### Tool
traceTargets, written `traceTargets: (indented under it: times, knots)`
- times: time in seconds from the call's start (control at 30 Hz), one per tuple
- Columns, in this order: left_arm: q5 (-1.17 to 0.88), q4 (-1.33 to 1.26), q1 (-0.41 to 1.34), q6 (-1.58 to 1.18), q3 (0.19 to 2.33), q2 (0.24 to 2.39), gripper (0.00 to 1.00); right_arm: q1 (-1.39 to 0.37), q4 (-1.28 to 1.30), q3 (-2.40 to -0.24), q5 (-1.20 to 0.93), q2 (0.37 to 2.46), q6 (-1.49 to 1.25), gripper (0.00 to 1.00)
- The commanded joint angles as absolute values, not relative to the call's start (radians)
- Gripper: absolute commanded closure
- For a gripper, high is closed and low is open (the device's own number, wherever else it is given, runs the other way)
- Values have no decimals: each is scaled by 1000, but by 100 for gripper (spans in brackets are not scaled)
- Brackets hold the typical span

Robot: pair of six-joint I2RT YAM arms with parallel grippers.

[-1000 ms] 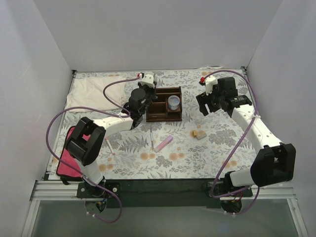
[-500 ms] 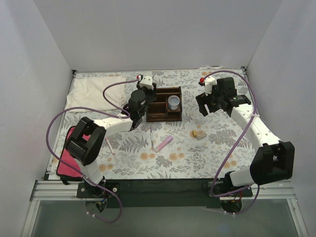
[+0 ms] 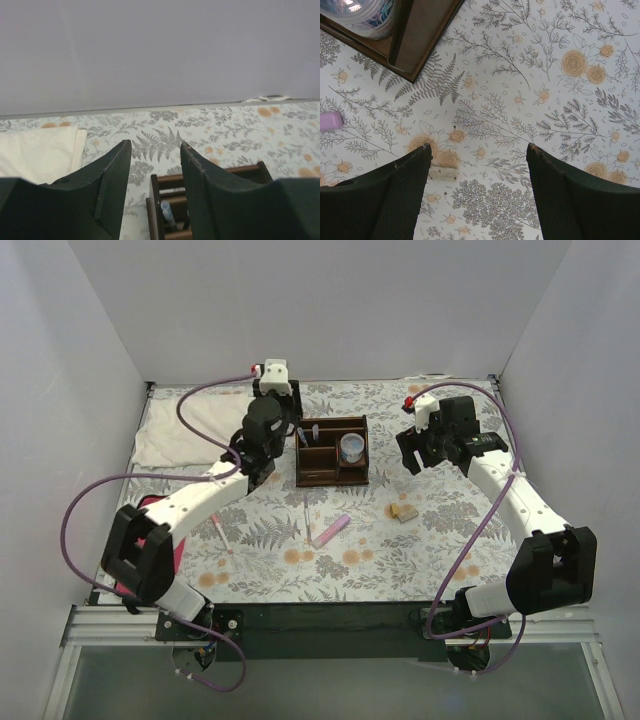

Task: Sort the stationery into containers
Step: Pick up the pen from the center of the board.

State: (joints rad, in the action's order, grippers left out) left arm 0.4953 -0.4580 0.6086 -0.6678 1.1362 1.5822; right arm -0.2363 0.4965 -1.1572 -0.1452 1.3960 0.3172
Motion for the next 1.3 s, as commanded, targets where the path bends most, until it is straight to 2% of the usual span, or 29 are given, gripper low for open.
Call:
traceTargets:
  times: [0.0, 0.03, 0.07, 0.13, 0.37, 0.6, 0.8, 0.93, 1.03, 1.07, 1.13, 1.27]
  knots:
    - [358, 77, 595, -819, 1187, 1363, 62, -233, 440, -1146, -175, 1378, 314, 18]
    - [298, 131, 595, -827, 1174, 1342, 69, -232, 437, -1141, -181, 1374, 310, 18]
    - [235, 209, 594, -834, 1137, 1326, 70, -232, 434, -1134, -183, 1374, 307, 18]
    - [120, 273, 594, -885, 1103, 1293, 61, -232, 433, -1129, -195, 1374, 301, 18]
    - [17, 331, 594, -1047, 993, 1322, 60, -232, 436, -1118, -210, 1365, 295, 18]
    - [60, 336, 595, -1163, 959, 1413, 73, -232, 436, -1069, -219, 1322, 284, 18]
    - [72, 319, 617, -1198, 936, 1462, 78, -233, 440, -1006, -215, 1267, 275, 18]
    - [136, 314, 661, -1216, 913, 1486, 93, -232, 439, -979, -233, 1233, 261, 18]
    - [173, 298, 684, -1239, 900, 1508, 87, -233, 436, -960, -256, 1207, 246, 18]
    - [181, 299, 692, -1247, 899, 1519, 76, -232, 434, -954, -258, 1197, 239, 18]
    - [195, 305, 716, -1262, 899, 1534, 72, -232, 434, -943, -267, 1187, 219, 18]
    - [227, 308, 752, -1290, 890, 1560, 55, -232, 440, -943, -296, 1166, 187, 18]
